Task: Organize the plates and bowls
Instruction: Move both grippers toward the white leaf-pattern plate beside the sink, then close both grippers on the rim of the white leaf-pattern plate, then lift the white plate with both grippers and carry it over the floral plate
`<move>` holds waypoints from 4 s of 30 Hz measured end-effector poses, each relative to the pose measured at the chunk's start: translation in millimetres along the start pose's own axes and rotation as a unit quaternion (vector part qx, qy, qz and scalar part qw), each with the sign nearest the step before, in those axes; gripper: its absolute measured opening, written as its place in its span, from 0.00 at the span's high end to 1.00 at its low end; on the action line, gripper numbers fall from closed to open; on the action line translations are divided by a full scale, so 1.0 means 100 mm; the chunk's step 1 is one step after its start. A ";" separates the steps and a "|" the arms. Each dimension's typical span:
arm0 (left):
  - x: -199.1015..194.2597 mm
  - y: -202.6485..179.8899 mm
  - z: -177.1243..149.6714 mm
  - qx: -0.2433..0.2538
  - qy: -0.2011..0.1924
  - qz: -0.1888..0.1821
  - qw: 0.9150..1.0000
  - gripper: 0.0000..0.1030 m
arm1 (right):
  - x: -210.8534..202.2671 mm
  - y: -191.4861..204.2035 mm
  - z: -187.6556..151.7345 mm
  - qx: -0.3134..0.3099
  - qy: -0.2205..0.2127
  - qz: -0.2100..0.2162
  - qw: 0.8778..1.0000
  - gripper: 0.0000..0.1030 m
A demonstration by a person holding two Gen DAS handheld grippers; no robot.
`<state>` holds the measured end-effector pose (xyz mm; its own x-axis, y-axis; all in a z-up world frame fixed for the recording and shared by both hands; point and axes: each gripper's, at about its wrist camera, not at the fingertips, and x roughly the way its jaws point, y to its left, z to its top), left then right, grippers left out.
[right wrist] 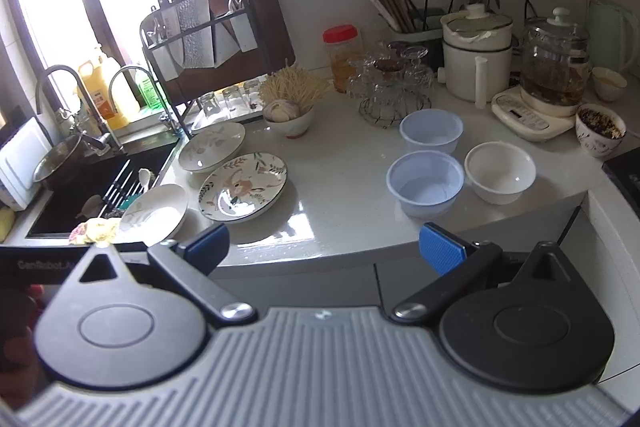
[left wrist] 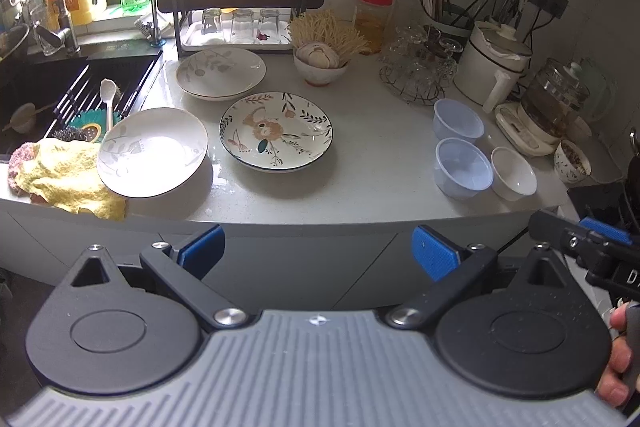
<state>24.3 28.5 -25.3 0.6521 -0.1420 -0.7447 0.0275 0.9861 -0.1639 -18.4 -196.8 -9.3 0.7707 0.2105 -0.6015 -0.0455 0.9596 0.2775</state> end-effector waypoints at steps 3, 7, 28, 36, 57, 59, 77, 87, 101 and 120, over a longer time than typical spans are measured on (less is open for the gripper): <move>0.03 0.10 0.09 0.002 -0.001 -0.005 1.000 0.01 | 0.06 0.09 0.04 -0.001 0.000 0.004 1.000 0.00; 0.11 0.23 0.24 0.017 -0.002 0.000 1.000 0.01 | 0.16 0.24 0.13 0.007 -0.005 0.004 1.000 0.00; 0.94 1.42 1.06 0.070 0.028 -0.025 0.997 0.01 | 1.20 1.10 0.35 0.046 0.025 -0.004 0.999 0.07; 1.21 2.13 1.14 0.062 0.054 -0.024 0.996 0.02 | 1.61 1.53 0.30 0.067 0.065 0.010 0.996 0.17; 2.31 3.65 1.20 0.026 0.129 -0.070 0.989 0.32 | 2.86 2.28 -0.14 0.106 0.171 0.046 0.978 0.39; 2.41 3.72 1.21 0.024 0.134 -0.073 0.988 0.38 | 2.95 2.30 -0.16 0.113 0.169 0.033 0.978 0.39; 2.89 3.99 1.35 -0.011 0.159 -0.136 0.978 0.74 | 3.35 2.24 -0.31 0.168 0.173 -0.023 0.970 0.81; 2.90 3.94 1.37 0.008 0.156 -0.142 0.978 0.86 | 3.36 2.25 -0.32 0.166 0.157 -0.033 0.973 0.86; 2.80 3.98 1.41 0.017 0.165 -0.140 0.976 0.86 | 3.35 2.32 -0.27 0.135 0.169 -0.019 0.976 0.85; 2.54 3.82 1.77 0.015 0.144 -0.167 0.975 0.86 | 3.04 2.21 0.03 0.128 0.126 0.017 0.984 0.85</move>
<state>335.0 384.8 -162.7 0.3639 -0.4705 -0.8039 0.2267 0.8818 -0.4136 207.8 78.9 -128.1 0.5876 0.3118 -0.7467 0.1175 0.8801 0.4600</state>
